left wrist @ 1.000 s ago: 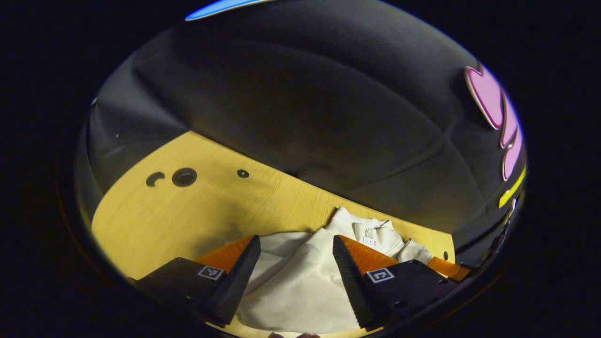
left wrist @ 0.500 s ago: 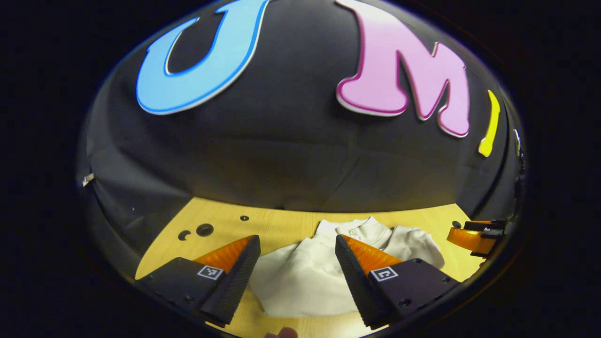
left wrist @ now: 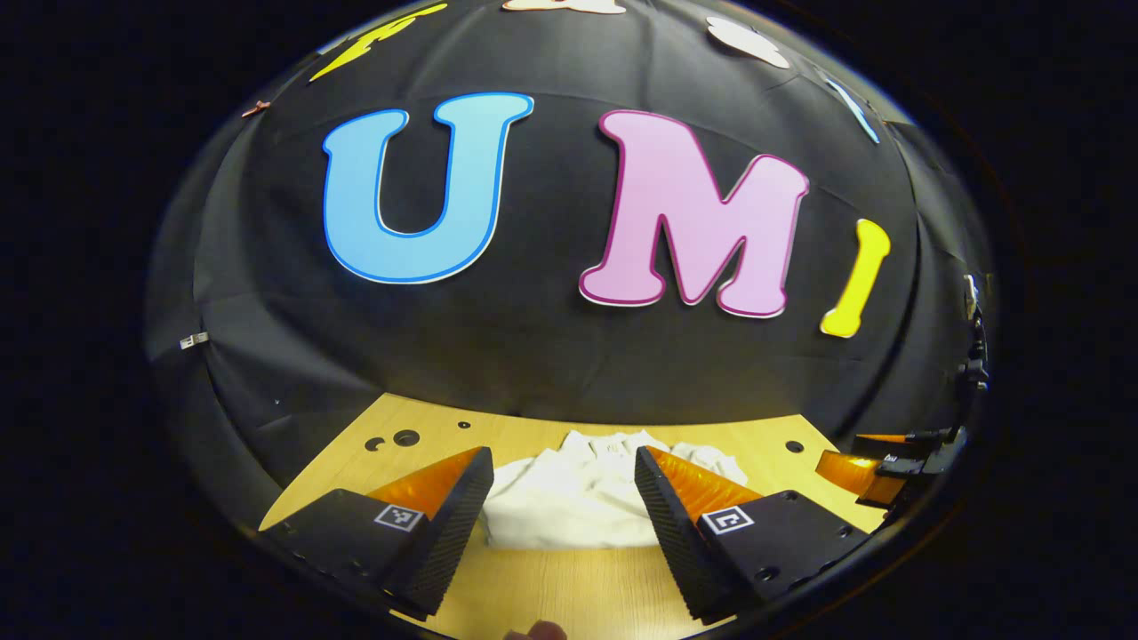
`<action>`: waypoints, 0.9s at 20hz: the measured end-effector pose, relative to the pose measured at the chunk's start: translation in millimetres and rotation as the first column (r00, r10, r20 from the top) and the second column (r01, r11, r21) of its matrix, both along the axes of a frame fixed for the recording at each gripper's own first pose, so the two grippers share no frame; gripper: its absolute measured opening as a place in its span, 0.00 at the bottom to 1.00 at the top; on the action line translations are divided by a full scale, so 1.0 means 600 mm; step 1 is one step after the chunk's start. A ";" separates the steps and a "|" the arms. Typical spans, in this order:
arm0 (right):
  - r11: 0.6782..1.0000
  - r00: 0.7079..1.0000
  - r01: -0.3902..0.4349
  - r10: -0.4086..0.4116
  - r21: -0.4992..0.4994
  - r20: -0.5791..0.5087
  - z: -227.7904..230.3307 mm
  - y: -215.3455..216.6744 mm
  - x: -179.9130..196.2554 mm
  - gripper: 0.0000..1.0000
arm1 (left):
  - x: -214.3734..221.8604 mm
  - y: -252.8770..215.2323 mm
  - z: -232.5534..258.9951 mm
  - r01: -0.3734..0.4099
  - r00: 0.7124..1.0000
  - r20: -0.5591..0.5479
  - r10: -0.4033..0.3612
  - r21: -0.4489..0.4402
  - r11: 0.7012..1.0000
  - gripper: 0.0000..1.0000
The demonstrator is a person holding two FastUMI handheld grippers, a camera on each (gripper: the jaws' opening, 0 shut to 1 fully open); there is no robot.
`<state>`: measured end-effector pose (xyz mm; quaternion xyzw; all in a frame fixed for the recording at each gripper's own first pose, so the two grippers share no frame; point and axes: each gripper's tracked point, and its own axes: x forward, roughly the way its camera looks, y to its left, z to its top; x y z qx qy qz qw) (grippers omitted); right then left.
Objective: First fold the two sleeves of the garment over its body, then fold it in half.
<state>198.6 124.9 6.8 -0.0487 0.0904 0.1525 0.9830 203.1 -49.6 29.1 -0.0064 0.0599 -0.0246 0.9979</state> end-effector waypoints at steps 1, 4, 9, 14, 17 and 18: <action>1.000 1.000 0.000 0.000 0.003 -0.012 -0.002 -0.005 -0.030 0.98 | -0.027 0.003 -0.006 -0.003 1.000 0.000 0.003 -0.004 1.000 0.98; 1.000 1.000 -0.020 0.021 0.003 -0.020 -0.007 -0.008 -0.137 0.98 | -0.123 0.003 -0.016 -0.005 1.000 0.019 0.006 -0.047 0.999 0.98; 0.998 0.998 -0.053 0.054 -0.037 0.032 -0.023 -0.004 -0.308 0.98 | -0.295 0.008 -0.069 0.015 1.000 0.002 -0.015 -0.043 0.999 0.98; 0.997 0.997 -0.081 0.081 -0.009 -0.015 -0.084 0.008 -0.434 0.98 | -0.440 0.023 -0.123 -0.009 1.000 0.027 0.010 -0.024 1.000 0.98; 0.996 0.996 -0.082 0.081 -0.028 -0.040 -0.122 0.002 -0.492 0.98 | -0.500 0.040 -0.179 -0.049 0.999 -0.005 0.049 -0.012 0.999 0.98; 0.996 0.996 -0.086 0.085 -0.031 -0.031 -0.126 -0.001 -0.509 0.98 | -0.520 0.044 -0.188 -0.061 0.998 -0.006 0.060 -0.024 0.998 0.98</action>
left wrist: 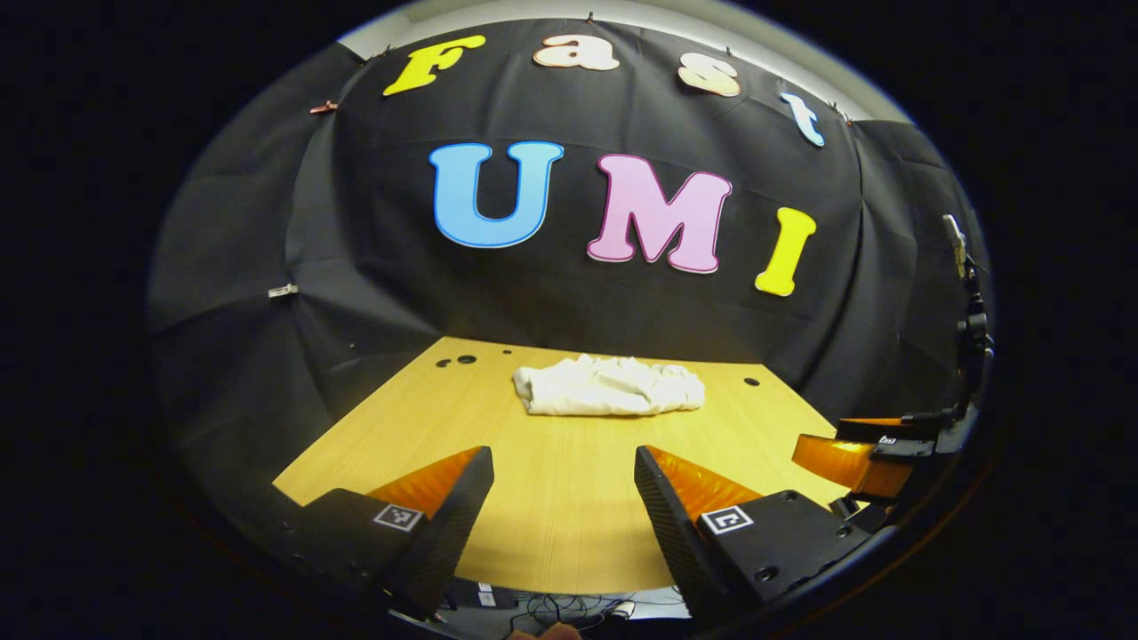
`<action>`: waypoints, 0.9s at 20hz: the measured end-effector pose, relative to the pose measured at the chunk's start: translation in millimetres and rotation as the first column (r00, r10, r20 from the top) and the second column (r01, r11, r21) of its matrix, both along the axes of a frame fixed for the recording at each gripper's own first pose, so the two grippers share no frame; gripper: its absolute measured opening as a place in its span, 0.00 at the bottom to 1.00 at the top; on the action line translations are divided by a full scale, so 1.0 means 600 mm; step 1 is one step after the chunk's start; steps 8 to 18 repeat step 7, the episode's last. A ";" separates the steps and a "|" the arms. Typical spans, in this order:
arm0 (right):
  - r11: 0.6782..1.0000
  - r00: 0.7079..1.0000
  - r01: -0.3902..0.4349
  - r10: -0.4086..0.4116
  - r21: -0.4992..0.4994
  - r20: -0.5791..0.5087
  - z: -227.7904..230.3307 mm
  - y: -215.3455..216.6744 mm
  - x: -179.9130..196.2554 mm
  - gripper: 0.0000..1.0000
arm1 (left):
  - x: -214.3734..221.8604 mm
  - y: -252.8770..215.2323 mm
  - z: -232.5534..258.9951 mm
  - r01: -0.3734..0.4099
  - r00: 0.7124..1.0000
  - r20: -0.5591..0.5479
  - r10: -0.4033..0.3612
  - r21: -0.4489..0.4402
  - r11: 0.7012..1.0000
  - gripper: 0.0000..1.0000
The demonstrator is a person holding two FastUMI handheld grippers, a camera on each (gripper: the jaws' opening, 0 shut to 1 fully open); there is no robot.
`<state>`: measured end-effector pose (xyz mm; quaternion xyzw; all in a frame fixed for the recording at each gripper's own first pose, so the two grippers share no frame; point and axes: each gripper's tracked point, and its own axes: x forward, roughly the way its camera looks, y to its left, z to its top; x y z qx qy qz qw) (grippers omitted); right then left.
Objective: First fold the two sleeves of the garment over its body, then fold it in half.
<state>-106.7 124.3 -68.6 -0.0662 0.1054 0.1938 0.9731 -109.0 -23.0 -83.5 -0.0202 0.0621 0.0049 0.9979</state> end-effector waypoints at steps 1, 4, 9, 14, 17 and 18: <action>1.000 1.000 -0.004 0.004 -0.002 0.014 0.001 -0.003 -0.014 0.98 | -0.016 0.004 -0.004 -0.013 1.000 0.010 0.013 -0.014 1.000 0.98; 1.000 0.999 -0.006 0.007 -0.014 0.036 -0.010 -0.017 -0.047 0.98 | -0.052 0.004 -0.002 -0.038 0.998 0.053 0.040 -0.053 0.998 0.98; 1.000 1.000 0.001 -0.001 -0.002 0.021 -0.016 -0.025 -0.052 0.98 | -0.064 0.002 0.007 -0.052 0.994 0.091 0.053 -0.017 0.999 0.97; 1.000 1.000 0.001 -0.001 -0.002 0.021 -0.016 -0.025 -0.052 0.98 | -0.064 0.002 0.007 -0.052 0.994 0.091 0.053 -0.017 0.999 0.97; 1.000 1.000 0.001 -0.001 -0.002 0.021 -0.016 -0.025 -0.052 0.98 | -0.064 0.002 0.007 -0.052 0.994 0.091 0.053 -0.017 0.999 0.97; 1.000 1.000 0.001 -0.001 -0.002 0.021 -0.016 -0.025 -0.052 0.98 | -0.064 0.002 0.007 -0.052 0.994 0.091 0.053 -0.017 0.999 0.97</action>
